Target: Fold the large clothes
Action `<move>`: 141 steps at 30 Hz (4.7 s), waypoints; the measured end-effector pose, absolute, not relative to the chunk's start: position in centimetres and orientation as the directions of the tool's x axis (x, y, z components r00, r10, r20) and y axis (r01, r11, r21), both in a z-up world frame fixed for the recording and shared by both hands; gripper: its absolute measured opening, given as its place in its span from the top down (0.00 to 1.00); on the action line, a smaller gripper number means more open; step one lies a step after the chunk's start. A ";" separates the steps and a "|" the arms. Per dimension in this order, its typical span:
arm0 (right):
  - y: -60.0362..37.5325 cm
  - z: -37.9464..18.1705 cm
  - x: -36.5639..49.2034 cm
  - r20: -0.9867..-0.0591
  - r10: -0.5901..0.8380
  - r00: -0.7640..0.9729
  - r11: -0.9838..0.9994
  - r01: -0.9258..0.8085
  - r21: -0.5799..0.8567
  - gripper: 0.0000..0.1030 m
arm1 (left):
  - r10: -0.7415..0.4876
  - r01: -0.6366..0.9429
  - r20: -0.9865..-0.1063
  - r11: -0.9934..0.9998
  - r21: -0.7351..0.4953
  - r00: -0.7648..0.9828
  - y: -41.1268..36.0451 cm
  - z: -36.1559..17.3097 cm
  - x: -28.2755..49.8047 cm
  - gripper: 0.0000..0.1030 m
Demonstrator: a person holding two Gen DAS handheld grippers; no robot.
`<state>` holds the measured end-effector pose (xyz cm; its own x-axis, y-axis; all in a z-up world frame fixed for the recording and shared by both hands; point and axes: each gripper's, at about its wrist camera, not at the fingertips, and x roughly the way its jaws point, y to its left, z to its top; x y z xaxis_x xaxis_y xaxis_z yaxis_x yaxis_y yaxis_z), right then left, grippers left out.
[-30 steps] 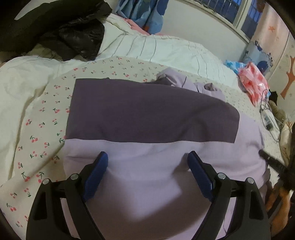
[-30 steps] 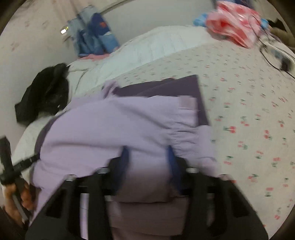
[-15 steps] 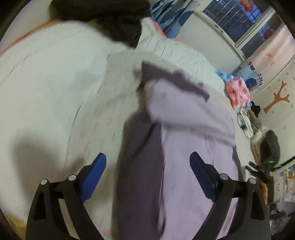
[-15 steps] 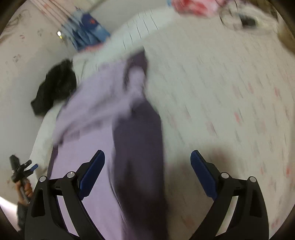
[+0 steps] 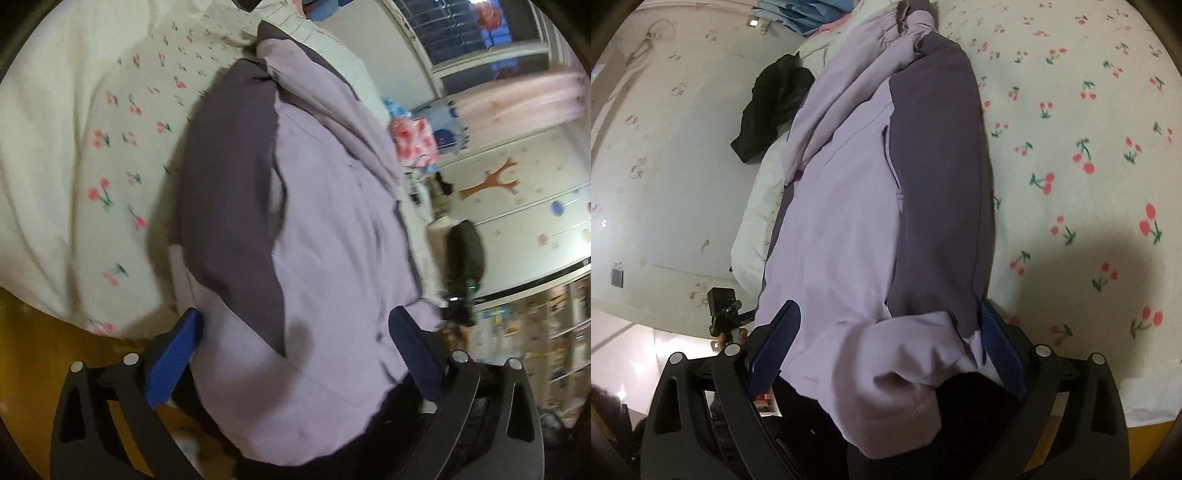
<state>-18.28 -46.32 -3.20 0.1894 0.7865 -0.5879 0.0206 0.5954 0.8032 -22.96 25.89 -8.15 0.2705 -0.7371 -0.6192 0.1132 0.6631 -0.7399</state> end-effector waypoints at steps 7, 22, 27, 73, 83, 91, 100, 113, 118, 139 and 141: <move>-46.4 -5.1 -18.8 -0.496 0.858 0.133 0.491 0.065 0.868 0.12 | -0.724 0.080 -0.658 0.683 -0.726 0.207 26.3 -8.7 -23.3 0.07; -43.8 4.3 -17.3 -0.206 0.878 0.433 0.298 -0.156 0.942 0.80 | -0.668 0.102 -0.667 0.728 -0.678 0.330 21.2 -0.9 -21.8 0.78; -45.9 12.7 -15.9 -0.150 0.848 0.508 0.314 -0.254 0.915 0.80 | -0.706 0.200 -0.552 0.679 -0.707 0.444 21.1 8.0 -22.1 0.79; -45.8 -9.2 9.4 -0.666 0.645 0.375 0.698 0.066 0.713 0.06 | -0.449 -0.026 -0.816 0.871 -0.491 0.363 14.8 -8.7 5.1 0.25; -45.4 -1.0 7.4 -0.463 0.739 0.489 0.611 -0.198 0.766 0.70 | -0.615 0.120 -0.623 0.751 -0.649 0.483 13.0 -1.1 2.0 0.62; -49.4 6.0 6.5 -0.461 0.629 0.626 0.721 -0.249 0.647 0.66 | -0.648 0.310 -0.524 0.744 -0.593 0.554 6.4 4.8 1.4 0.71; -55.3 -6.1 5.0 -0.644 0.491 0.587 0.730 0.126 0.672 0.35 | -0.611 0.170 -0.678 0.781 -0.601 0.409 4.2 -9.2 3.4 0.72; -54.8 -2.1 -18.6 -0.645 0.646 0.407 0.692 0.044 0.721 0.12 | -0.478 0.145 -0.807 0.877 -0.457 0.346 19.6 -3.0 -13.6 0.24; -54.1 -4.4 -28.8 -0.516 0.801 0.302 0.516 0.087 0.852 0.07 | -0.608 0.166 -0.776 0.794 -0.585 0.168 22.1 -7.2 -21.3 0.17; -52.0 -6.9 -33.6 -0.115 0.904 0.411 0.178 -0.119 0.977 0.83 | -0.679 0.193 -0.696 0.734 -0.651 0.234 17.2 -4.8 -28.0 0.79; -52.8 -2.5 -34.2 -0.048 0.894 0.446 0.167 -0.231 0.959 0.84 | -0.691 0.233 -0.665 0.722 -0.651 0.283 17.1 -1.3 -28.6 0.81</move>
<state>-34.15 -52.80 -2.54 0.4460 0.8937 -0.0479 -0.2311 0.1668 0.9585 -28.61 17.12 -1.27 0.2832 -0.6909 -0.6652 0.2335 0.7224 -0.6509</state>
